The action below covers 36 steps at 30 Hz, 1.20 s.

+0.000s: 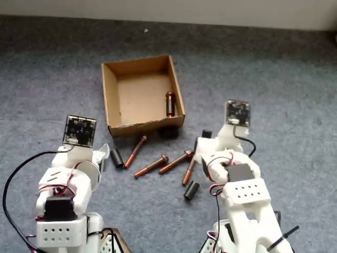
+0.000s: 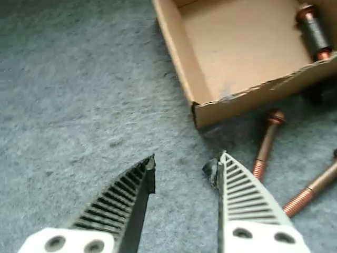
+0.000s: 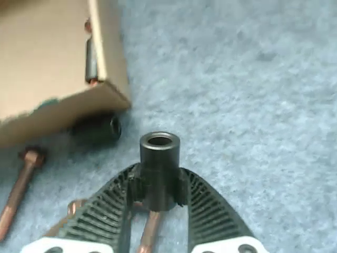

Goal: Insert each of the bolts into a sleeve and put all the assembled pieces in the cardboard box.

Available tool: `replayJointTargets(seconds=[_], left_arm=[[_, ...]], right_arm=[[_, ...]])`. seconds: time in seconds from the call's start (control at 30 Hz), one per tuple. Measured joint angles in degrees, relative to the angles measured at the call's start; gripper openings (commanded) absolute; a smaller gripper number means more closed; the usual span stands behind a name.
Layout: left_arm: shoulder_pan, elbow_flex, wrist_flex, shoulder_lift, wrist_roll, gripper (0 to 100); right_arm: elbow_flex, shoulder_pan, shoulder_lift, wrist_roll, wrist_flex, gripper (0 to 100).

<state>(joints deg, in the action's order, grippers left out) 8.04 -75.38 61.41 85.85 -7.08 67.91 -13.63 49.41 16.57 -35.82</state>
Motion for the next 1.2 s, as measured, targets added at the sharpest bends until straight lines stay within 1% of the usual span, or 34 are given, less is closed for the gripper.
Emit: replayJointTargets(seconds=[0.1, 0.17, 0.23, 0.4, 0.73, 0.87, 1.07, 1.13, 1.2], left_arm=[[-6.7, 3.0, 2.9, -0.8, 0.0, 19], [-10.9, 5.4, 4.1, -3.1, 0.0, 19], [-13.8, 8.2, 4.2, -8.4, 0.0, 19], [-17.8, 17.8, 4.2, -26.9, 0.0, 19], [-18.7, 40.4, 4.2, -69.4, -0.1, 19], [-18.7, 47.6, 4.2, -82.2, -0.1, 19], [-18.7, 55.7, 4.2, -96.3, 0.2, 18], [-19.2, 57.3, 4.2, -99.7, 0.3, 14], [-19.9, 58.4, 4.2, -102.5, 0.4, 7]], right_arm=[[0.3, 4.9, 0.1, 3.8, 4.7, 0.4], [0.3, 6.8, 0.1, 5.8, 6.4, 0.4], [0.3, 7.2, 0.1, 7.1, 7.1, 0.4], [0.3, 7.6, 0.1, 7.8, 7.5, 0.4], [2.2, 7.6, 0.3, 7.8, 7.6, 0.4], [2.2, 7.6, 0.3, 7.8, 7.6, 0.4], [2.2, 7.6, 0.3, 7.8, 7.6, 0.4], [2.2, 7.6, 0.3, 7.8, 7.6, 0.4], [2.2, 7.6, 0.3, 7.8, 7.6, 0.4]])
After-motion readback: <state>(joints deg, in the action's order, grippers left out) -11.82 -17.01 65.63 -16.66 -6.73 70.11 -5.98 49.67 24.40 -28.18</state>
